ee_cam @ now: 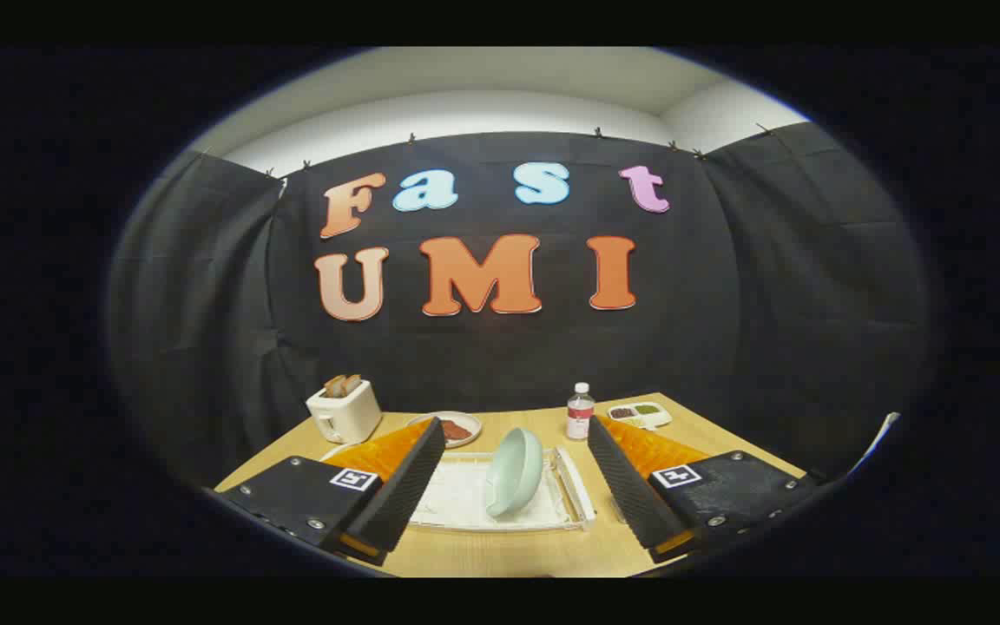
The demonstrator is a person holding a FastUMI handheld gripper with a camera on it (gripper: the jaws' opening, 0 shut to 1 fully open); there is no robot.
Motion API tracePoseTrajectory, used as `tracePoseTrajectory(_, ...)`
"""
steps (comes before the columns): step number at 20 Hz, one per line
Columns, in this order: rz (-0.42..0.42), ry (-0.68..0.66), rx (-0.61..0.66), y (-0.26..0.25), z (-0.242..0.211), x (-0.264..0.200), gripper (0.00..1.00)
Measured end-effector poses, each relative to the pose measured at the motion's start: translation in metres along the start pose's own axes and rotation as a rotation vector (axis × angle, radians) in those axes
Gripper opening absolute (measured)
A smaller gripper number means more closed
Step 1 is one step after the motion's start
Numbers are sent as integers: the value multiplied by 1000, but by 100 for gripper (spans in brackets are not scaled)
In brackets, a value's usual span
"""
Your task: Take the plate from the dish rack, then take the spoon from the basket and place it into the plate.
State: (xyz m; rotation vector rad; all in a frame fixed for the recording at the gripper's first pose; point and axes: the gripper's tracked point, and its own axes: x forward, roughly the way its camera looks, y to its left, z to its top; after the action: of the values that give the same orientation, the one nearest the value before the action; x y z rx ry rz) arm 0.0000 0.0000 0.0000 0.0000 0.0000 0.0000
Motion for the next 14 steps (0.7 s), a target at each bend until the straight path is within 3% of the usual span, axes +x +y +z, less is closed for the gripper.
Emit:
tracePoseTrajectory(7, -33, -6, -60, -3, 5, -6, 99)
tracePoseTrajectory(14, -30, 34, 15, -10, 3, 1, 99)
